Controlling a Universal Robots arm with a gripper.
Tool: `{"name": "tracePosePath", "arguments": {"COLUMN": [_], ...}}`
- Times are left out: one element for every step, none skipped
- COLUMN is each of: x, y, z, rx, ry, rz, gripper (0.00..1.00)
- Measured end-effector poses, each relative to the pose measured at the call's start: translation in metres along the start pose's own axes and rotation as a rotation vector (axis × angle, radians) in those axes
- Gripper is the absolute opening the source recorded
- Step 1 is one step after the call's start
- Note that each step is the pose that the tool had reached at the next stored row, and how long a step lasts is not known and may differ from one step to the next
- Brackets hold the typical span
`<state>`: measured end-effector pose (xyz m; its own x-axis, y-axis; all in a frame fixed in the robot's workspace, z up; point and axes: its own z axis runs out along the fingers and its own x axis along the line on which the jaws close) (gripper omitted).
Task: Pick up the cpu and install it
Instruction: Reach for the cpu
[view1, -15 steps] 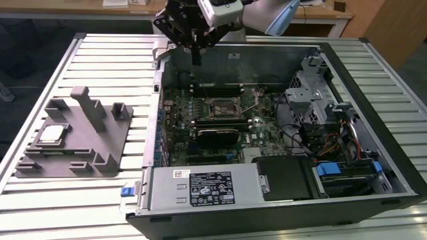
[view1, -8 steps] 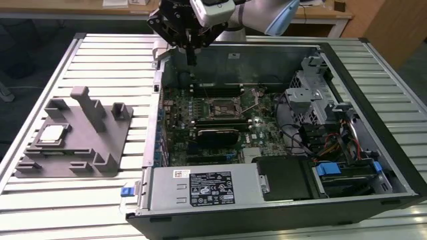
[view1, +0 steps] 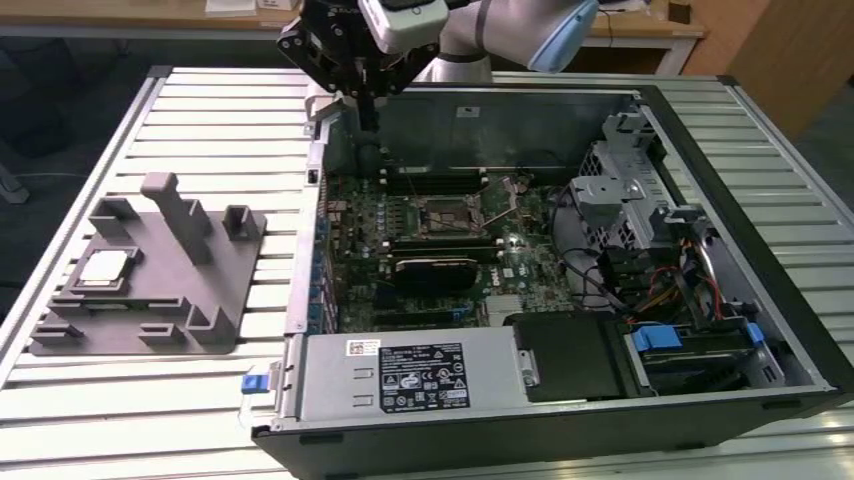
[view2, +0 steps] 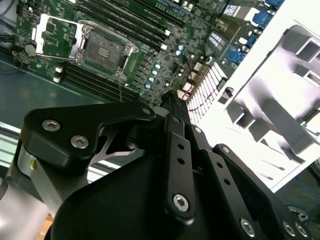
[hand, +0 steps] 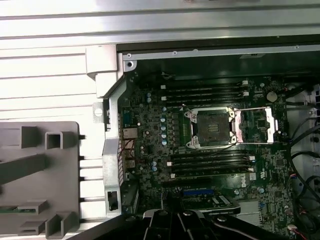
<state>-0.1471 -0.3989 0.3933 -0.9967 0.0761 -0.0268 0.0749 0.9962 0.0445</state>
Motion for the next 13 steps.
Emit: {"name": "tracePosePath", "arguments": {"x": [0.0016, 0.0034, 0.0049, 0.0065, 0.008, 0.0095, 0.0111, 0.0126, 0.0141, 0.0154, 0.0165, 0.0176, 0.0186], "y": [-0.0001, -0.0002, -0.0004, -0.0005, -0.0006, -0.0007, -0.0008, -0.001, -0.0011, -0.0012, -0.0012, -0.0013, -0.0014], "z": [0.0, -0.0001, -0.0001, -0.0002, -0.0002, -0.0003, -0.0003, -0.0003, -0.0004, -0.0005, -0.0005, -0.0005, -0.0005], "rx": [-0.0001, 0.0, -0.0001, -0.0001, -0.0001, -0.0001, -0.0001, -0.0002, -0.0002, -0.0001, -0.0002, -0.0002, -0.0002], "ry": [-0.0003, -0.0005, -0.0007, -0.0008, -0.001, -0.0012, -0.0014, -0.0015, -0.0016, -0.0017, -0.0018, -0.0018, -0.0019], "rz": [0.0, 0.0, 0.0, 0.0, 0.0, 0.0, 0.0, 0.0, 0.0, 0.0, 0.0, 0.0, 0.0], "gripper": [0.11, 0.11, 0.11, 0.11, 0.11, 0.11, 0.11, 0.11, 0.11, 0.11, 0.11, 0.11, 0.11]}}
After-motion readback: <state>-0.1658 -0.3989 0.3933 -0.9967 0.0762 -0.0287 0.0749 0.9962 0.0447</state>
